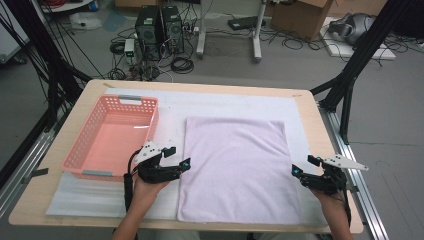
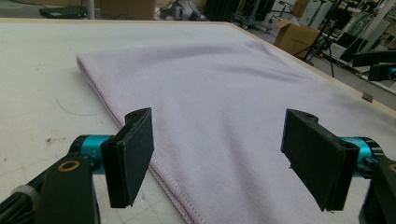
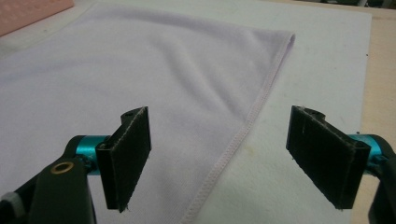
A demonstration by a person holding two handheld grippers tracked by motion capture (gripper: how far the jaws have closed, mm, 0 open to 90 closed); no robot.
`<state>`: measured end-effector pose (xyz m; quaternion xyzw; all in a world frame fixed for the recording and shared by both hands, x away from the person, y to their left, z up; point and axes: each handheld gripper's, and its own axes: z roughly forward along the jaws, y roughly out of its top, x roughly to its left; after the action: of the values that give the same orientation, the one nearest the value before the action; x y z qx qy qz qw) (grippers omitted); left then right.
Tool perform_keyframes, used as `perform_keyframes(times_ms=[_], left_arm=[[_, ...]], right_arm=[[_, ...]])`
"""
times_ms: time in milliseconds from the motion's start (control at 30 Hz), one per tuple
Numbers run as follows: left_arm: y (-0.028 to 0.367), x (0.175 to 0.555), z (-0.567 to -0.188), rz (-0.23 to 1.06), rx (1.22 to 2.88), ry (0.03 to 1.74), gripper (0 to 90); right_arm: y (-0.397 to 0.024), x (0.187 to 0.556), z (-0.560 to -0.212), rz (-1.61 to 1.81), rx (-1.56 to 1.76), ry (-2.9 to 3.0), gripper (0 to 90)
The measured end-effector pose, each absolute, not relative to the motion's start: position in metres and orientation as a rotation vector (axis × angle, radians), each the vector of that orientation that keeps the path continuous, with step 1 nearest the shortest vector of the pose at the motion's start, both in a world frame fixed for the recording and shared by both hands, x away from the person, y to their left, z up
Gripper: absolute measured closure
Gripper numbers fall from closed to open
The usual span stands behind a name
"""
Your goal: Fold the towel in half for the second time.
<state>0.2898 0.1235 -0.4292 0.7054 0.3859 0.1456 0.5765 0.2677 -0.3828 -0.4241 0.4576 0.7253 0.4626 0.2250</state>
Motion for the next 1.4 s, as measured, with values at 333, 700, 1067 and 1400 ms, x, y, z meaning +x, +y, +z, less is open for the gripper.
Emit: perform_keyframes(times_ms=[333, 700, 1067, 1400], left_arm=[[0.12, 0.304, -0.426, 0.349, 1.65, 0.919, 29.3], [0.111, 0.353, -0.409, 0.343, 1.682, 0.955, 37.3], [0.098, 0.398, -0.421, 0.391, 1.767, 1.06, 41.0], [0.1, 0.427, -0.447, 0.429, 1.752, 1.243, 43.4]], right_arm=[[-0.377, 0.283, -0.428, 1.278, 1.28, 2.034, 21.0], [-0.371, 0.322, -0.42, 1.254, 1.272, 2.072, 28.3], [-0.37, 0.363, -0.418, 1.176, 1.348, 2.114, 39.7], [-0.371, 0.396, -0.433, 1.082, 1.461, 2.101, 43.6]])
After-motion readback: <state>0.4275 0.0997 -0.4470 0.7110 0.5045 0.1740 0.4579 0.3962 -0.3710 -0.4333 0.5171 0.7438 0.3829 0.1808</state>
